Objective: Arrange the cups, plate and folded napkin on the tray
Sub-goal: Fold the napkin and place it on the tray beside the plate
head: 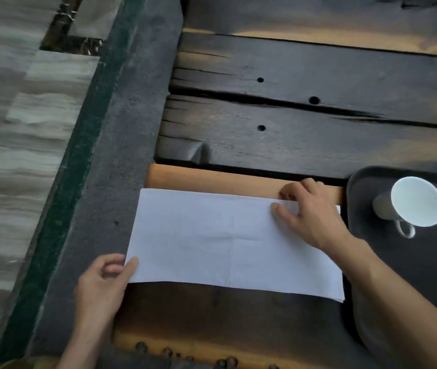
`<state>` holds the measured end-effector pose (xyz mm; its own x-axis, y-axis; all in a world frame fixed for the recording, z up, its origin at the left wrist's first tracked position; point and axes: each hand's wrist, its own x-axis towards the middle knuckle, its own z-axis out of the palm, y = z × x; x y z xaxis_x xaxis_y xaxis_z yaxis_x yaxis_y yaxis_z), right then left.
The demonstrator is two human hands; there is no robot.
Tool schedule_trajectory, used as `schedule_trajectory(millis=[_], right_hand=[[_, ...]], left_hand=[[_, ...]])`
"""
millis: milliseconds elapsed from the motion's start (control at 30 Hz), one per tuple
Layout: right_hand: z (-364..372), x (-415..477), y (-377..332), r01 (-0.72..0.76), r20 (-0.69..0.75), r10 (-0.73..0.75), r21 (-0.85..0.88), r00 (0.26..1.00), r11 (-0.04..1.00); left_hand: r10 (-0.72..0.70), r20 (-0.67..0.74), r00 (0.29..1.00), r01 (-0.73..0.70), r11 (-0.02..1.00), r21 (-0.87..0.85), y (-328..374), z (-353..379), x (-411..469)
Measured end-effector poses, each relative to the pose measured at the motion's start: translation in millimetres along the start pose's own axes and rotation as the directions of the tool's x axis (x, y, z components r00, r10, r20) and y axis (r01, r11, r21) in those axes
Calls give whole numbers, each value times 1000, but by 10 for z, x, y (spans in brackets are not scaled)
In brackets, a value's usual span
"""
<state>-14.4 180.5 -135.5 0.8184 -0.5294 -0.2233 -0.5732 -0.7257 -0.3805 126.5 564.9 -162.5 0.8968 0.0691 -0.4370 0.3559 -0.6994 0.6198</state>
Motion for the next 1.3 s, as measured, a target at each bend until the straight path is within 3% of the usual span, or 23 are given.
schedule_trajectory(millis=[133, 300, 533, 700, 1000, 1300], right_hand=[[-179, 126, 109, -42, 173, 41, 3, 984, 999], [-197, 56, 240, -68, 215, 58, 39, 975, 997], [-158, -229, 297, -115, 191, 106, 41, 976, 992], [-76, -536, 256, -242, 201, 214, 125, 956, 962], [132, -1058, 64, -450, 154, 423, 312, 893, 837], [438, -1216, -190, -429, 17, 460, 397, 888, 812]], left_hand=[[1, 64, 998, -3, 1000, 25, 18, -24, 41], [96, 45, 994, -96, 995, 17, 156, 54, 182], [274, 9, 962, -272, 951, 149, 822, 284, 758], [466, 56, 883, -467, 858, 216, 1460, 563, 1095], [637, 124, 761, -645, 723, 247, 2413, 1486, 1263], [730, 165, 664, -741, 612, 277, 2796, 1986, 1323]])
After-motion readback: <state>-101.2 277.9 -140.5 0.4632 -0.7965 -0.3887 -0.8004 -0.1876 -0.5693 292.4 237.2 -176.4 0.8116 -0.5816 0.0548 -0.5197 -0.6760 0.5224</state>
